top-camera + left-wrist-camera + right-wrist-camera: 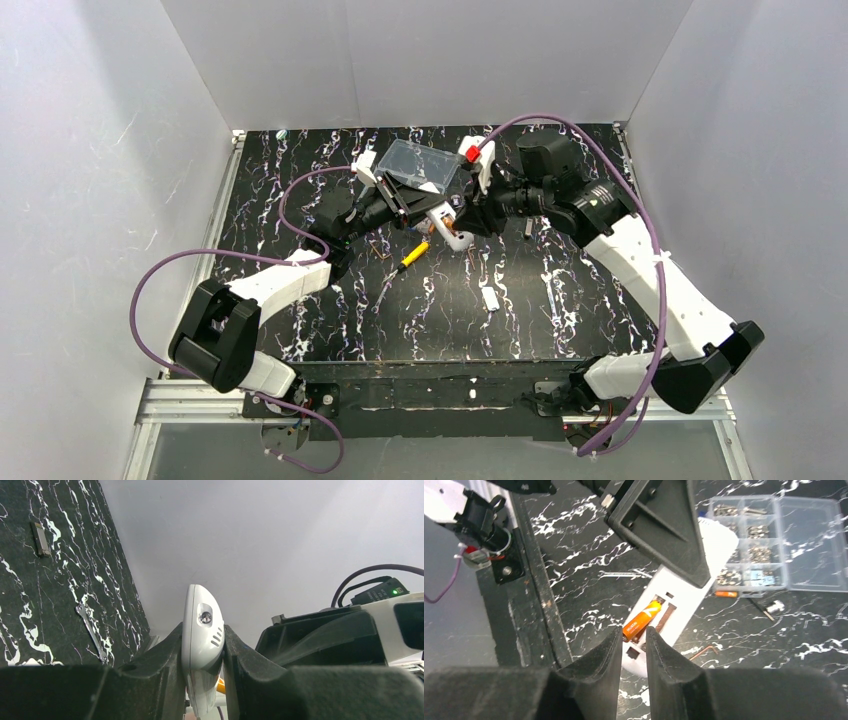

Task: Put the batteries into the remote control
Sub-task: Load the battery into the remote control.

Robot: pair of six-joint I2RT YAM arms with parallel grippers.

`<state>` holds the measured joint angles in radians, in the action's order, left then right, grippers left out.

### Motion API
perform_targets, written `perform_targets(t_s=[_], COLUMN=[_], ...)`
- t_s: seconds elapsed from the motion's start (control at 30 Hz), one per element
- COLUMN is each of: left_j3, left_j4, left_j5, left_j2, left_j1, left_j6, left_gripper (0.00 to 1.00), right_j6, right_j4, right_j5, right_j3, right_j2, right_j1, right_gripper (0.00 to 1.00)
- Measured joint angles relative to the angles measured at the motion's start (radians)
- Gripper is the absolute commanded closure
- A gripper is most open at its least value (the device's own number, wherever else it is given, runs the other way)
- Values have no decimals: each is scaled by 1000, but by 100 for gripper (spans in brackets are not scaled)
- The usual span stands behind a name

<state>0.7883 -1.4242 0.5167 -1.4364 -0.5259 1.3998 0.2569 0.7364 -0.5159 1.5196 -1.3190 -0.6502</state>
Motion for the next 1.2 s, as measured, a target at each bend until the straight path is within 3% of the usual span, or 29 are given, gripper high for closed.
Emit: perform_targets(t_s=[0.2,0.5,1.2], left_j3=[0,0,0], left_j4=[0,-1,0], left_j5=[5,8,13], left_j2=[0,0,-1], left_j1=[0,0,0], left_j6=[3,3,5], left_gripper=[100,100,100], right_j6=[-44,-72,-69], right_j4=[-87,-91,-29], right_j5=[49,69,46], right_j3=[-14,-30,-31], right_j2=[35,24,-15], right_j1=[0,0,0], right_gripper=[64,64,75])
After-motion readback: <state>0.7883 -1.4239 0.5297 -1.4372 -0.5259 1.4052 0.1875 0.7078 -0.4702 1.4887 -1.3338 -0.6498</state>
